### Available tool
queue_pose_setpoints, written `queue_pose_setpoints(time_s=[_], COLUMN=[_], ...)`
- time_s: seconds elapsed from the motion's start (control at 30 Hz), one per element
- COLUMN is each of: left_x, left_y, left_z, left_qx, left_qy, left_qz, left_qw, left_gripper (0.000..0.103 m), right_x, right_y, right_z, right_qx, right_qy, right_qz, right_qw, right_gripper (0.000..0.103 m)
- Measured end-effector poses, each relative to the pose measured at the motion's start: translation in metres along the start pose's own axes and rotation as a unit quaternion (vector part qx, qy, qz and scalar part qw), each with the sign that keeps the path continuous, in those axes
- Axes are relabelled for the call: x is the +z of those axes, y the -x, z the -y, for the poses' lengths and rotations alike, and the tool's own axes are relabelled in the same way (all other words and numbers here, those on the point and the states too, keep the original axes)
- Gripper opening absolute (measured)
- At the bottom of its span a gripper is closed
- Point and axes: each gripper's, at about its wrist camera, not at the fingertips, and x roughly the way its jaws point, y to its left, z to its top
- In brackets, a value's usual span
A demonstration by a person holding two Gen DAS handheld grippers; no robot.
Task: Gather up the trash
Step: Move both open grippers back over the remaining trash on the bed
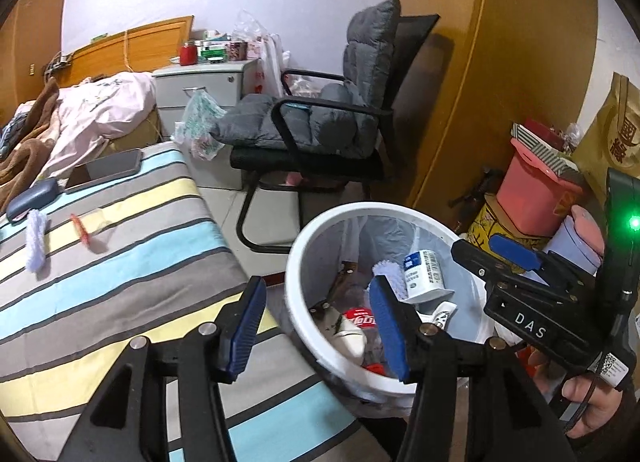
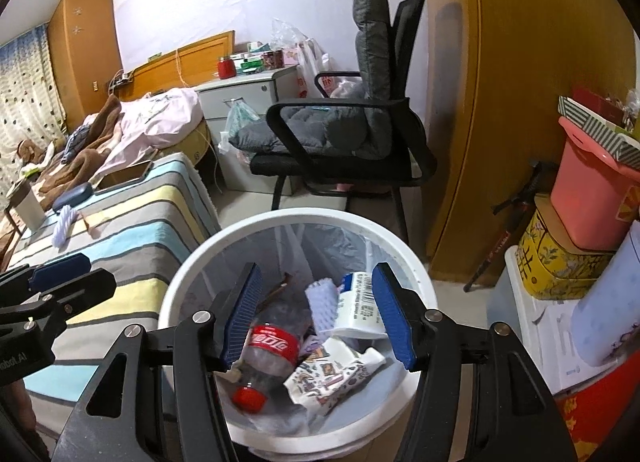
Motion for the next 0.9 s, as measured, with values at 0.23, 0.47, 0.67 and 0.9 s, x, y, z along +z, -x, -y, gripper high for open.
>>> queue_pose_setpoints(time_s=[0.23, 0.47, 0.67, 0.9], left_x=[-0.003, -0.01, -0.015, -0.02], left_y=[0.02, 0.039, 0.051, 0.064], left_z=[-0.022, -0.055, -0.084, -0.123], left_qx=[0.021, 0.052, 0.076, 0.112], left_qy=[0.015, 0.04, 0.059, 0.084], left_qz=[0.016, 0.03, 0.036, 0.041], left_qw=[0.9995, 0.9974, 0.9947, 0.9894], left_gripper=[0.058, 0.059, 0.059, 0.059], right_x=[0.003, 0.005, 0.008, 0.013], right_y=[0.004, 0.003, -0.001, -0.012], right_z=[-0.022, -0.049, -0.073, -0.108], right_qx=[0.019, 0.044, 0.065, 0.092], right_qy=[0.016, 0.034, 0.05, 0.073], right_qz=[0.011, 0.017, 0.017, 0.014], right_qw=[1.0, 0.998, 0.996, 0.993], right_gripper=[0.059, 0.059, 0.059, 0.059])
